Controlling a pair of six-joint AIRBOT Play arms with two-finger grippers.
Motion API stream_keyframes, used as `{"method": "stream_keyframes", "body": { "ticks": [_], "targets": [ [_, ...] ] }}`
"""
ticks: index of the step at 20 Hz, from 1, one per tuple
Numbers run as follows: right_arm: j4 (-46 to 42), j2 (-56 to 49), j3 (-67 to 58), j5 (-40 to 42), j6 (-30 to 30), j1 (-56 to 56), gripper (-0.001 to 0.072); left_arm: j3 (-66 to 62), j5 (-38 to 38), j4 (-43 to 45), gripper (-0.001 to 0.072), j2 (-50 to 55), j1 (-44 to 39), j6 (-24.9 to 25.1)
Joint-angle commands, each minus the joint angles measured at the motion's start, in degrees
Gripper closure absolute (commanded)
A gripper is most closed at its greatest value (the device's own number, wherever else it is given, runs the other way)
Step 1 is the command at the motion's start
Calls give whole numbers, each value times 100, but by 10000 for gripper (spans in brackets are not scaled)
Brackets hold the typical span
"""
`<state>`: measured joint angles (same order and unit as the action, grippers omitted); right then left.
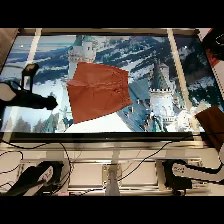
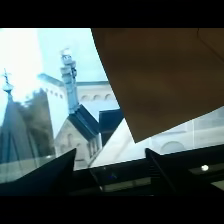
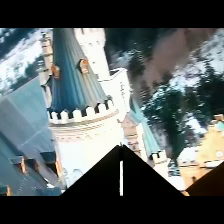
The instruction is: Fold the clothes and pants, and hang the long-sleeved shirts on hangers.
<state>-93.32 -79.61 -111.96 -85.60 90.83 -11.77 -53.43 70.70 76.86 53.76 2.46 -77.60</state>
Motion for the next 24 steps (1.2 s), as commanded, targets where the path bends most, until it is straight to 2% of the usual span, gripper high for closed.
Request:
{"method": "stream_keyframes", "body": {
  "ticks": [1, 2, 4, 7, 9, 10, 12, 13, 14, 16, 20, 21, 22, 23, 24],
  "targets": [
    [566, -144, 92, 57, -20, 2, 688, 1178, -584, -837, 137, -9, 149, -42],
    [601, -186, 166, 59, -48, 2, 662, 1283, -584, -896, 138, 140, 149, -42],
    [603, -256, 326, 109, -44, 2, 552, 1397, -608, -997, 138, 509, 149, -39],
    [619, -299, 544, 107, -46, 2, 585, 1401, -870, -1405, 138, 1025, 149, 52],
    [656, -367, 605, 83, -61, 2, 581, 1401, -946, -1746, 139, 1303, 149, 203],
    [820, -402, 647, 61, -302, 2, 567, 1401, -946, -1779, 139, 1449, 146, 219],
    [1432, -433, 793, 98, -822, 2, 399, 1401, -1008, -1790, 139, 1692, 146, 221],
    [1775, -437, 898, 184, -1038, 2, 389, 1401, -1062, -1871, 139, 1773, 146, 234],
    [2057, -442, 999, 267, -1274, 2, 390, 1401, -1071, -1993, 141, 1834, 146, 358],
    [2409, -461, 1150, 289, -1615, 0, 390, 1460, -1075, -2057, 210, 1878, 149, 470],
    [2865, -472, 2184, 450, -2024, -2, 400, 1681, -1191, -2109, 214, 1878, 146, 525],
    [3056, -472, 2551, 487, -2083, -2, 454, 1720, -1228, -2243, 214, 1878, 146, 599],
    [3279, -472, 2911, 575, -2181, 17, 603, 1742, -1290, -2402, 214, 1878, 146, 678],
    [3484, -472, 3261, 769, -2194, 46, 681, 1751, -1375, -2551, 214, 1878, 146, 715],
    [3650, -474, 3560, 1043, -2194, 101, 678, 1751, -1462, -2647, 213, 1878, 146, 715]
  ]
}}
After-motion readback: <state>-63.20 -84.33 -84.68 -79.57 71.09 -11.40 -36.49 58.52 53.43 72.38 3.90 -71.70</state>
